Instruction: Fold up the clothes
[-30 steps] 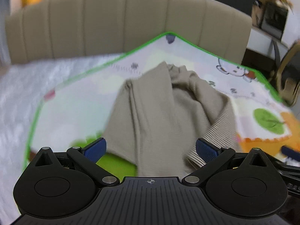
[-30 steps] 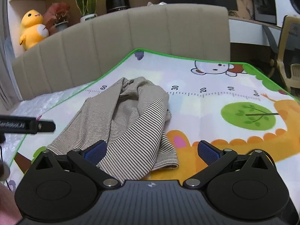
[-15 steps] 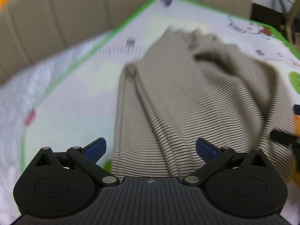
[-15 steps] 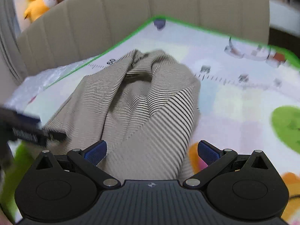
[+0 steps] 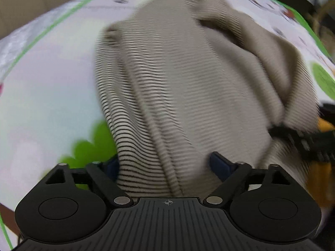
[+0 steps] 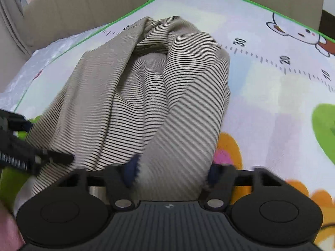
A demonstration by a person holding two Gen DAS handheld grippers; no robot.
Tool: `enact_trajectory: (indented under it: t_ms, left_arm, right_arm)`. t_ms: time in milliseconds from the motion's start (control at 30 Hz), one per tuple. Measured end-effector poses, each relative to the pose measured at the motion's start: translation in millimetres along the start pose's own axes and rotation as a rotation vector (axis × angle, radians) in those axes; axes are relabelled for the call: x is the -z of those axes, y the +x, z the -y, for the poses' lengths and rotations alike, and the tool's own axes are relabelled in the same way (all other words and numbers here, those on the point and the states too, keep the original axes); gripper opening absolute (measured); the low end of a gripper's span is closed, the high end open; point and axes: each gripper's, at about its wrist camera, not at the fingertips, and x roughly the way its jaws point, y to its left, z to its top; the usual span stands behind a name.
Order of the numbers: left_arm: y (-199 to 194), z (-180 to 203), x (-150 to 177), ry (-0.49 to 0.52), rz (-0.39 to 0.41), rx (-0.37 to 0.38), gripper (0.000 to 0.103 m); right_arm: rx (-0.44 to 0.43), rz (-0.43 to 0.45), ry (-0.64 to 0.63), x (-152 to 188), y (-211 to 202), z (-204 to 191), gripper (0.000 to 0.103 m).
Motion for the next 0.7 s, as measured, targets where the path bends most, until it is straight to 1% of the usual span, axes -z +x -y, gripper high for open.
enact_trajectory:
  t_ms: [33, 100, 233, 267, 300, 367, 400, 467, 600, 633, 667, 700]
  left_arm:
    - [-1, 9, 5, 0.014, -0.019, 0.013, 0.086]
    - [-5, 30, 18, 0.055, -0.057, 0.033, 0.086]
    - [-20, 57, 41, 0.118, -0.140, 0.091, 0.085]
    - [-26, 61, 45, 0.125, -0.153, 0.108, 0.085]
    - [-33, 63, 48, 0.121, -0.156, 0.130, 0.084]
    - [-57, 58, 47, 0.090, -0.087, 0.169, 0.084]
    - [-69, 55, 46, 0.073, -0.050, 0.188, 0.084]
    - [-90, 43, 37, 0.048, 0.084, 0.153, 0.084]
    - [-89, 22, 7, -0.009, 0.236, 0.043, 0.086]
    - [-81, 22, 1, -0.025, 0.241, 0.039, 0.091]
    - [-67, 21, -11, -0.050, 0.209, 0.048, 0.095]
    - [-53, 22, -14, -0.078, 0.175, 0.054, 0.095]
  right_arm:
    - [-0.008, -0.017, 0.005, 3, -5, 3, 0.043]
    - [-0.021, -0.053, 0.003, 13, -15, 7, 0.039]
    - [-0.023, -0.128, -0.084, 45, -42, 5, 0.038]
    - [-0.025, -0.138, -0.101, 52, -50, 7, 0.039]
    - [-0.022, -0.124, -0.104, 53, -57, 10, 0.039]
    - [-0.017, -0.094, -0.110, 54, -71, 16, 0.040]
    - [-0.008, -0.059, -0.111, 50, -78, 21, 0.041]
    - [0.019, 0.031, -0.095, 34, -95, 31, 0.040]
    - [0.038, 0.186, -0.043, 1, -116, 46, 0.042]
    - [0.046, 0.208, -0.036, -5, -116, 48, 0.047]
    - [0.053, 0.229, -0.024, -12, -112, 49, 0.051]
    - [0.055, 0.240, -0.008, -17, -106, 49, 0.054]
